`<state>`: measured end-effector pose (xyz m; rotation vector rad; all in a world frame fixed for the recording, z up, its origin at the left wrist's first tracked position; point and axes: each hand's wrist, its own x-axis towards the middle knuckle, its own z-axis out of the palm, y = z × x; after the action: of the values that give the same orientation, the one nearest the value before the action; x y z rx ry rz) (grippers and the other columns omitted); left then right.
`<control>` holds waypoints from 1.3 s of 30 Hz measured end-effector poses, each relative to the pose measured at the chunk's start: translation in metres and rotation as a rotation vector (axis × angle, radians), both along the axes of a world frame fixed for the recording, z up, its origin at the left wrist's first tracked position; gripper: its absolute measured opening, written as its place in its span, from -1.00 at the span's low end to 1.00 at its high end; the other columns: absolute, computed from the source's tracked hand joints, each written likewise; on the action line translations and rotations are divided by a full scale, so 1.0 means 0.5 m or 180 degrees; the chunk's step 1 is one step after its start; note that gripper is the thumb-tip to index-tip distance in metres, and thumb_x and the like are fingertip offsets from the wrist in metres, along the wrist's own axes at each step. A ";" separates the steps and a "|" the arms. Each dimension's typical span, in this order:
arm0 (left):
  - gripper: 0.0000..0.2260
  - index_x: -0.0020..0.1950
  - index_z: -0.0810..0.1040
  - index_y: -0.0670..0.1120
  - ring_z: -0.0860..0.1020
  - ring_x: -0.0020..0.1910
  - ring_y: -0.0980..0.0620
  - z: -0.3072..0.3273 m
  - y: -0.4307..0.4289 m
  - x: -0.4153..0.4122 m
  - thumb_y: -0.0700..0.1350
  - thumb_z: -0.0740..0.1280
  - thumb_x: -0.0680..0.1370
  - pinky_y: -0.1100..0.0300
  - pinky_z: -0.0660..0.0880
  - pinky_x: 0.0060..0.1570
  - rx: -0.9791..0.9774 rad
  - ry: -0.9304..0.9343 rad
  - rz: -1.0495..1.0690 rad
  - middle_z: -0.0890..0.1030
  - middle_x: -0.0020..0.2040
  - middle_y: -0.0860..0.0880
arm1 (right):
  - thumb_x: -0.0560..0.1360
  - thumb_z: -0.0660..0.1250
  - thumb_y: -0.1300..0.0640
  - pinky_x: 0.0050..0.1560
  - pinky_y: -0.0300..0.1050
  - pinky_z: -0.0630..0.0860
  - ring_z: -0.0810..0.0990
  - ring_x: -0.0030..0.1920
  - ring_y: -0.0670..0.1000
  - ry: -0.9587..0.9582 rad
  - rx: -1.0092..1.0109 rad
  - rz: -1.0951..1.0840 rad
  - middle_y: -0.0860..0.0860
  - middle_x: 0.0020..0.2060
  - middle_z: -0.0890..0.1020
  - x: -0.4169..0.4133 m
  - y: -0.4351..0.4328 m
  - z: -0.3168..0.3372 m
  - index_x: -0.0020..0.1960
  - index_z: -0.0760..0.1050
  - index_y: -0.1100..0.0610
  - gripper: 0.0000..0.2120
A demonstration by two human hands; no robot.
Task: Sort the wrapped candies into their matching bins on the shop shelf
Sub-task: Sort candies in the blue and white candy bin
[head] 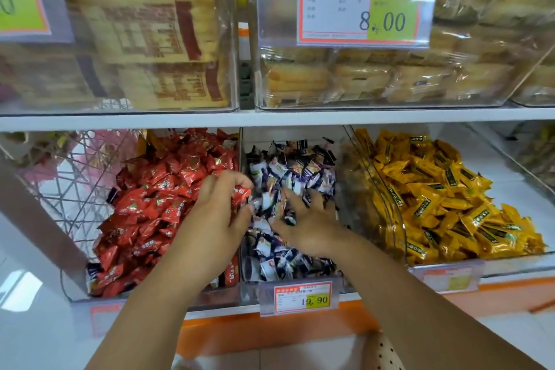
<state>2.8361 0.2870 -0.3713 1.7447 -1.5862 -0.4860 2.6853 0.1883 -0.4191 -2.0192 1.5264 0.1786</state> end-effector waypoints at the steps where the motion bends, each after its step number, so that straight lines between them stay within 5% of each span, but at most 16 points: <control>1: -0.81 0.13 0.31 0.19 0.49 -0.25 -0.02 -0.001 -0.001 0.002 -0.04 0.24 0.60 0.19 0.42 -0.26 0.0005 -0.0033 -0.0012 0.32 0.04 0.20 | 0.51 0.06 -0.37 0.45 0.35 -0.07 -0.31 0.50 0.25 0.0048 0.0061 0.0279 -0.02 0.52 -0.31 -0.008 0.012 0.006 0.47 -0.31 -0.33 -0.30; 6: -0.83 0.09 0.32 0.19 0.46 -0.21 0.10 -0.005 0.001 0.009 -0.04 0.25 0.59 0.35 0.40 -0.25 -0.0048 0.0067 -0.0004 0.33 0.08 0.21 | 0.58 0.12 -0.21 0.46 0.34 -0.13 -0.31 0.52 0.17 0.0184 0.0270 0.1097 -0.14 0.52 -0.31 -0.028 0.068 0.048 0.48 -0.28 -0.32 -0.33; 9: -0.85 0.09 0.33 0.19 0.49 -0.23 0.08 -0.006 0.001 0.008 -0.02 0.25 0.59 0.44 0.37 -0.28 0.0016 0.0108 0.0029 0.33 0.10 0.21 | 0.62 0.12 -0.11 0.47 0.18 0.11 -0.10 0.54 0.13 0.0123 0.0423 0.0960 -0.15 0.54 -0.21 -0.063 0.059 0.080 0.50 -0.10 -0.33 -0.44; 11: -0.84 0.11 0.33 0.18 0.51 -0.21 -0.06 -0.006 0.000 0.007 -0.02 0.25 0.59 0.46 0.36 -0.32 0.0086 0.0103 0.0082 0.32 0.14 0.21 | 0.65 0.10 0.03 0.14 -0.15 0.49 0.42 0.29 0.03 -0.0072 0.0236 0.0603 -0.06 0.54 0.04 -0.077 0.043 0.097 0.50 0.13 -0.21 -0.55; 13: -0.84 0.12 0.33 0.19 0.50 -0.19 -0.05 -0.007 0.001 0.007 -0.02 0.25 0.59 0.48 0.34 -0.35 0.0115 0.0103 0.0113 0.31 0.15 0.21 | 0.64 0.08 0.22 -0.40 -0.40 0.39 0.45 -0.24 -0.14 -0.0325 0.0001 -0.0014 0.06 0.35 0.36 -0.082 0.019 0.102 0.44 0.32 -0.02 -0.60; 14: -0.84 0.11 0.33 0.19 0.50 -0.19 -0.05 -0.007 0.001 0.007 -0.02 0.25 0.59 0.49 0.34 -0.35 0.0113 0.0100 0.0112 0.31 0.15 0.22 | 0.61 0.09 0.30 -0.46 -0.42 0.35 0.43 -0.28 -0.13 -0.0347 -0.0056 -0.0303 0.08 0.24 0.45 -0.081 0.007 0.102 0.40 0.37 0.06 -0.60; 17: -0.83 0.11 0.32 0.19 0.51 -0.19 -0.06 -0.008 -0.002 0.009 -0.02 0.25 0.59 0.49 0.34 -0.34 0.0123 0.0090 0.0103 0.31 0.13 0.23 | 0.52 0.18 0.40 -0.04 -0.21 0.53 0.57 0.09 0.07 0.0226 -0.0258 -0.0608 0.14 0.22 0.53 -0.067 -0.018 0.083 0.34 0.38 0.23 -0.60; 20: -0.83 0.11 0.33 0.19 0.51 -0.18 -0.10 -0.010 -0.002 0.009 -0.03 0.26 0.59 0.51 0.34 -0.30 0.0121 0.0122 0.0068 0.32 0.09 0.24 | 0.52 0.22 0.38 0.16 -0.07 0.46 0.51 0.22 0.15 0.0717 -0.0327 -0.0260 0.20 0.25 0.51 -0.047 -0.025 0.048 0.38 0.32 0.29 -0.57; 24: -0.83 0.10 0.34 0.18 0.53 -0.13 -0.14 -0.013 -0.001 0.012 -0.03 0.26 0.59 0.46 0.37 -0.25 0.0093 0.0133 0.0047 0.34 0.04 0.28 | 0.55 0.18 0.36 0.47 0.06 0.17 -0.03 0.53 0.19 0.0544 -0.0011 -0.0103 0.12 0.55 -0.05 -0.053 -0.040 0.008 0.57 -0.09 0.02 -0.27; 28: -0.84 0.09 0.33 0.17 0.52 -0.17 -0.16 -0.014 -0.001 0.012 -0.04 0.26 0.59 0.33 0.39 -0.24 0.0023 0.0151 -0.0001 0.35 0.06 0.26 | 0.53 0.19 0.38 0.25 -0.03 0.42 0.24 0.44 0.20 0.0031 -0.0056 -0.0127 0.15 0.53 0.01 -0.055 -0.034 0.003 0.56 -0.07 0.02 -0.26; 30: -0.84 0.10 0.33 0.17 0.52 -0.18 -0.18 -0.014 -0.002 0.010 -0.04 0.26 0.60 0.26 0.39 -0.22 0.0033 0.0152 -0.0003 0.35 0.07 0.21 | 0.53 0.20 0.38 -0.16 -0.17 0.46 0.53 0.08 0.07 -0.0196 -0.0022 -0.0189 0.21 0.45 0.25 -0.051 -0.030 0.006 0.57 -0.08 0.03 -0.26; 32: -0.84 0.10 0.33 0.17 0.51 -0.21 -0.18 -0.013 -0.003 0.008 -0.05 0.25 0.60 0.25 0.39 -0.22 0.0038 0.0147 0.0007 0.36 0.11 0.16 | 0.53 0.25 0.33 -0.39 -0.26 0.35 0.46 -0.26 -0.08 -0.0431 0.0076 -0.0333 0.17 0.40 0.36 -0.050 -0.029 0.005 0.57 -0.06 0.03 -0.25; 36: -0.84 0.11 0.33 0.16 0.52 -0.17 -0.16 -0.010 -0.002 0.009 -0.05 0.27 0.59 0.30 0.39 -0.20 0.0031 0.0172 0.0016 0.36 0.12 0.16 | 0.50 0.32 0.33 -0.29 -0.16 0.42 0.54 -0.21 0.02 -0.1110 0.0240 -0.0595 0.11 0.30 0.45 -0.052 -0.022 0.010 0.53 0.10 0.01 -0.29; 39: -0.81 0.09 0.34 0.19 0.46 -0.18 0.13 -0.008 -0.003 0.012 -0.03 0.30 0.57 0.43 0.37 -0.29 -0.0043 0.0215 0.0043 0.35 0.07 0.20 | 0.44 0.39 0.34 -0.30 -0.12 0.45 0.52 -0.32 0.03 -0.1747 0.0328 -0.0817 0.15 -0.05 0.60 -0.055 -0.019 0.024 0.33 0.36 -0.06 -0.44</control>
<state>2.8423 0.2854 -0.3750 1.7101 -1.5262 -0.5211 2.6578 0.1789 -0.4073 -1.5932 1.3618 -0.3641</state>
